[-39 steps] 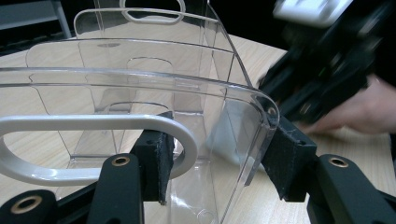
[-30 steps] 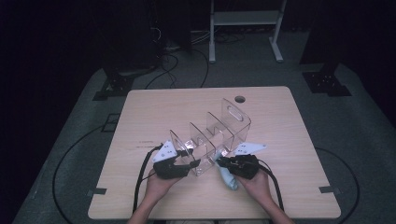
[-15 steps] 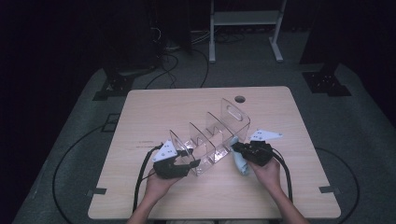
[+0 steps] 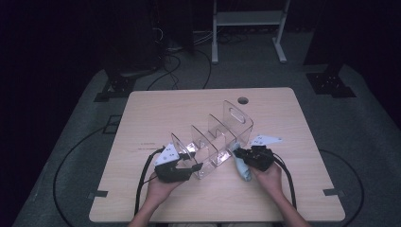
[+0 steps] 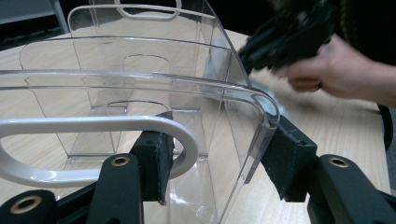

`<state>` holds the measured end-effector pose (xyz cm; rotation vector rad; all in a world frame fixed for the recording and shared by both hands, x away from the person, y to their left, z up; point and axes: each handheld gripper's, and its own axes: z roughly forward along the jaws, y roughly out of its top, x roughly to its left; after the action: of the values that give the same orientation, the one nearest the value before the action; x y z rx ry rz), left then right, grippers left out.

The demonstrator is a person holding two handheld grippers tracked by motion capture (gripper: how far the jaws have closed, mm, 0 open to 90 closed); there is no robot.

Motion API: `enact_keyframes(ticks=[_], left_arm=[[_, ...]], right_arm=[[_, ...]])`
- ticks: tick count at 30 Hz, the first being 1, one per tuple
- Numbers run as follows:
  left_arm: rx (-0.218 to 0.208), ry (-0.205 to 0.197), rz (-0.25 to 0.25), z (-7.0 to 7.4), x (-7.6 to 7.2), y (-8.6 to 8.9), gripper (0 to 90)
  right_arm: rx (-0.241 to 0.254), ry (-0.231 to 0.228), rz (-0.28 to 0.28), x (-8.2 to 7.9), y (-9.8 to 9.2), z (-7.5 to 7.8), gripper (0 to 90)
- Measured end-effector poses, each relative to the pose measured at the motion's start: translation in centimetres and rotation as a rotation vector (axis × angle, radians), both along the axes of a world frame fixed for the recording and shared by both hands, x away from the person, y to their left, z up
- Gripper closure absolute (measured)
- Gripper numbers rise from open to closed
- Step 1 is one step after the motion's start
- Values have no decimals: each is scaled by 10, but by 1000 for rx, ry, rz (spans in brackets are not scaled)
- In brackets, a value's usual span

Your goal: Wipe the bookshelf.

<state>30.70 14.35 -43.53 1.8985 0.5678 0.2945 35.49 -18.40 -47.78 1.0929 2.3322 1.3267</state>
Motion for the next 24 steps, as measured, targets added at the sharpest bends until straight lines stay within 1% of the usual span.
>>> enact_keyframes(ticks=[1,2,3,4,5,7,9,10,12,14,15,17,19,21,24], left_arm=[[0,0,0,0,0,0,464],[4,3,-4,0,-2,1,464],[4,3,-4,0,-2,1,464],[4,3,-8,0,-4,2,464],[7,2,-12,1,-5,4,464],[5,2,-17,1,-6,5,463],[5,4,-18,1,-8,6,463],[6,4,-19,1,-9,6,464],[4,4,-21,0,-11,6,464],[3,3,-23,0,-11,6,464],[4,2,-23,0,-11,6,464],[6,1,-26,0,-11,6,464],[7,0,-29,0,-11,6,464],[10,-1,-34,0,-11,7,465],[11,-3,-40,0,-10,8,465]], right_arm=[[0,0,0,0,0,0,820],[-35,50,16,2,4,-14,819],[-35,50,16,2,4,-14,819],[-31,56,19,1,5,-17,819],[-28,55,27,-2,6,-15,819],[-18,35,42,-7,7,-6,819],[4,-1,56,-16,5,10,819],[12,-14,60,-19,5,15,819],[39,-62,64,-29,1,32,819],[44,-100,69,-32,0,46,820],[51,-121,68,-32,1,55,820],[50,-147,66,-28,2,69,820],[54,-165,67,-21,4,78,820],[60,-161,69,-11,7,84,821],[62,-151,65,2,9,89,824]])
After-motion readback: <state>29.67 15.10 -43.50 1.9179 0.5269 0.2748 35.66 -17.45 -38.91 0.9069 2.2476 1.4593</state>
